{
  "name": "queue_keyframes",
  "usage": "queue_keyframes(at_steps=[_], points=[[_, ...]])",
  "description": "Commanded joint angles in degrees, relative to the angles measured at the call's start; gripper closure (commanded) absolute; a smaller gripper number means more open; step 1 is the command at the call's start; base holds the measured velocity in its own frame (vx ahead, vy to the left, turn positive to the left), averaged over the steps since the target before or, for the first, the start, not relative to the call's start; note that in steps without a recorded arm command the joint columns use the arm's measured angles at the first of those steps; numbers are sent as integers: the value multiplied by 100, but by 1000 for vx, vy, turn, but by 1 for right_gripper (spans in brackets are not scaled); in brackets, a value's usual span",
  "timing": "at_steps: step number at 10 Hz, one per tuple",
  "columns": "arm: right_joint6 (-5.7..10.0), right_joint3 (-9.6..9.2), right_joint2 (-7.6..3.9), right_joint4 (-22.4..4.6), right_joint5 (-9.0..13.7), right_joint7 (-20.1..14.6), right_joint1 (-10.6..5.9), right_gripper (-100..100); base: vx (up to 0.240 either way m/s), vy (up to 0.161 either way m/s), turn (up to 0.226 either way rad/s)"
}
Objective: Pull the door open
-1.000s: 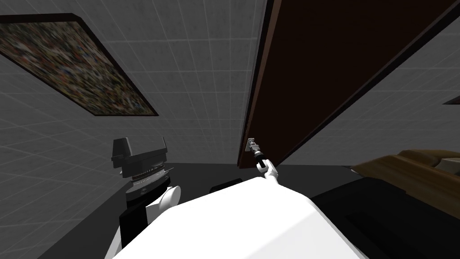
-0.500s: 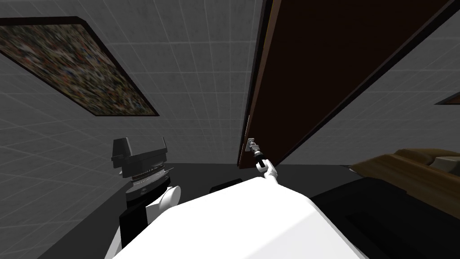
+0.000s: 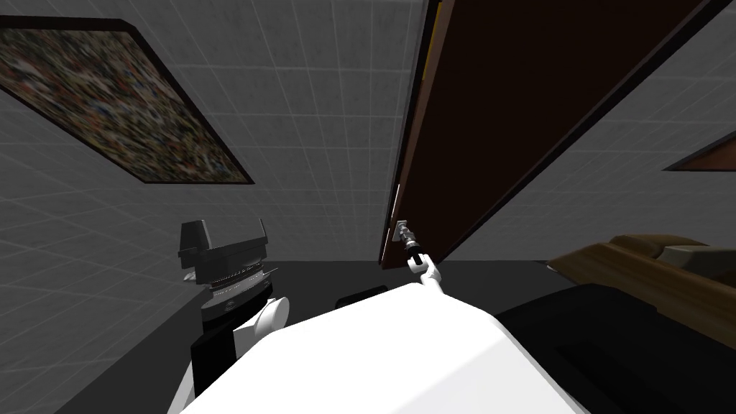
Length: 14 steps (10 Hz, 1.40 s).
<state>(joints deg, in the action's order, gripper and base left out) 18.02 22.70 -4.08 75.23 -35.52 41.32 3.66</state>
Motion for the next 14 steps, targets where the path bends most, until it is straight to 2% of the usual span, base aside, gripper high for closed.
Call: queue_keyframes(at_steps=[1,2,3,4,5,6,7,8,10,11,13,14], points=[[-98,86,-20,-28,181,17,-21,100,-11,10,-23],[-256,69,-29,-82,396,-16,-68,100,-15,7,-26],[-256,69,-29,-82,480,-16,-68,100,-17,6,-33],[-434,51,-39,-142,680,-53,-120,100,-26,12,-92],[-434,51,-39,-142,824,-53,-120,100,-23,14,-62],[-611,32,-49,-202,998,-90,-172,100,-25,3,-86],[-611,32,-49,-202,1168,-90,-172,100,-16,5,-19],[-812,11,-59,-270,1334,-131,-231,100,-23,4,-59],[-812,11,-59,-270,1587,-131,-231,100,-16,7,-22],[-1019,-10,-69,-340,1786,-174,-292,100,-15,18,-83],[-1019,-10,-69,-340,2018,-174,-292,100,-14,24,-28],[-1201,-32,-79,-411,2218,-218,-354,100,-19,-2,-49]])
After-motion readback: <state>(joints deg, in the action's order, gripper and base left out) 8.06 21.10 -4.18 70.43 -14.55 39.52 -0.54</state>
